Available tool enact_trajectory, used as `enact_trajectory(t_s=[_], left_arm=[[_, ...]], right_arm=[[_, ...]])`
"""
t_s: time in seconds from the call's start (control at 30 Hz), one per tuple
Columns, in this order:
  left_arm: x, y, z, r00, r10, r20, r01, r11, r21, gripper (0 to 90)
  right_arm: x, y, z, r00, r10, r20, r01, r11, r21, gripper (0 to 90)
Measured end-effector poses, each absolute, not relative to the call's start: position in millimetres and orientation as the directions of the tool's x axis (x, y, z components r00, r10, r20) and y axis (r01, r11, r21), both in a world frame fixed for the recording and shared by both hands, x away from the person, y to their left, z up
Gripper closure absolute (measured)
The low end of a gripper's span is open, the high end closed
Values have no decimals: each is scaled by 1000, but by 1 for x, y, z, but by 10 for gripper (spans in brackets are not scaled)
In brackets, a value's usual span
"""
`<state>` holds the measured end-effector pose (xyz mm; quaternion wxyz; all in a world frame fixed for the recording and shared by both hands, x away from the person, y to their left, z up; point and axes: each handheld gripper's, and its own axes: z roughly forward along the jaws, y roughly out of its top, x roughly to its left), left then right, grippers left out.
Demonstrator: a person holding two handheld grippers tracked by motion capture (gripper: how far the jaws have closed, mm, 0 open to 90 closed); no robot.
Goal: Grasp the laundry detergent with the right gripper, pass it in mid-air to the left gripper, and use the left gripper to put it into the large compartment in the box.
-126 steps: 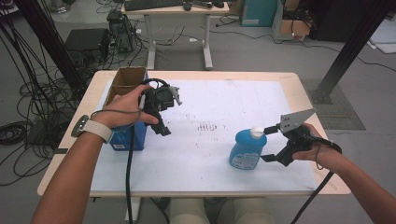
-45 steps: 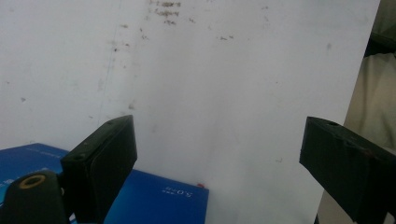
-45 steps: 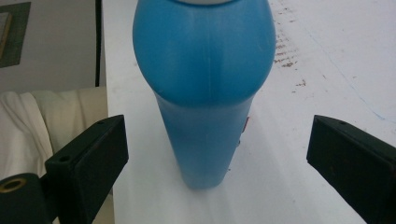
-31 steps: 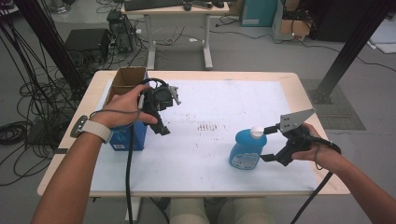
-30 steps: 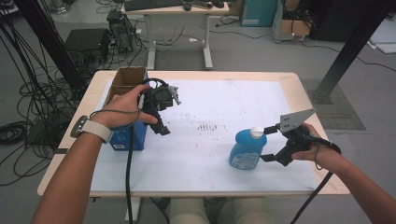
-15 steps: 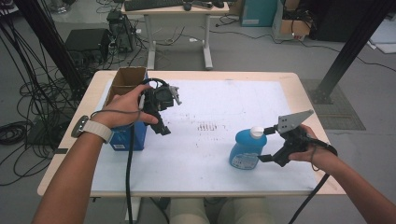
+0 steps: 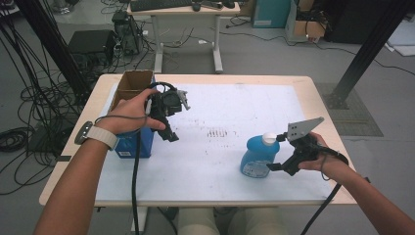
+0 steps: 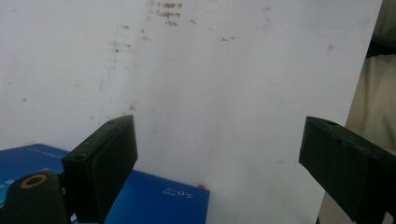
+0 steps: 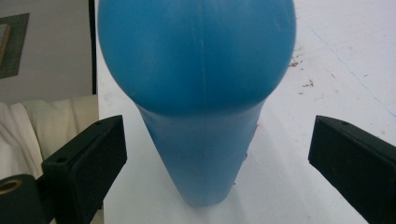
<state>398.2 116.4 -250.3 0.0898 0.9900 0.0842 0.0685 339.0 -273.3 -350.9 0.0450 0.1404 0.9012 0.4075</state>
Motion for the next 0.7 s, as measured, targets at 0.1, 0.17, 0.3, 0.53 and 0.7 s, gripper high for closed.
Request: enact_trajectory(t_s=[0.1,0.17,0.3,0.53,0.7], left_arm=[[398,117,-250,976,182,122,157,-969,190,120],[398,117,-251,975,185,121,160,-968,193,120],[398,117,-250,975,184,122,158,-968,192,120],[398,117,-251,975,184,121,159,-969,191,120],[398,117,-250,976,183,122,158,-969,190,120]], right_arm=[[340,-273,-353,-957,289,29,213,631,746,43],[340,-272,-354,-955,295,34,220,624,750,43],[340,-271,-357,-956,291,36,217,621,753,43],[339,-269,-361,-955,292,41,220,614,758,46],[341,-268,-364,-959,281,33,202,599,775,52]])
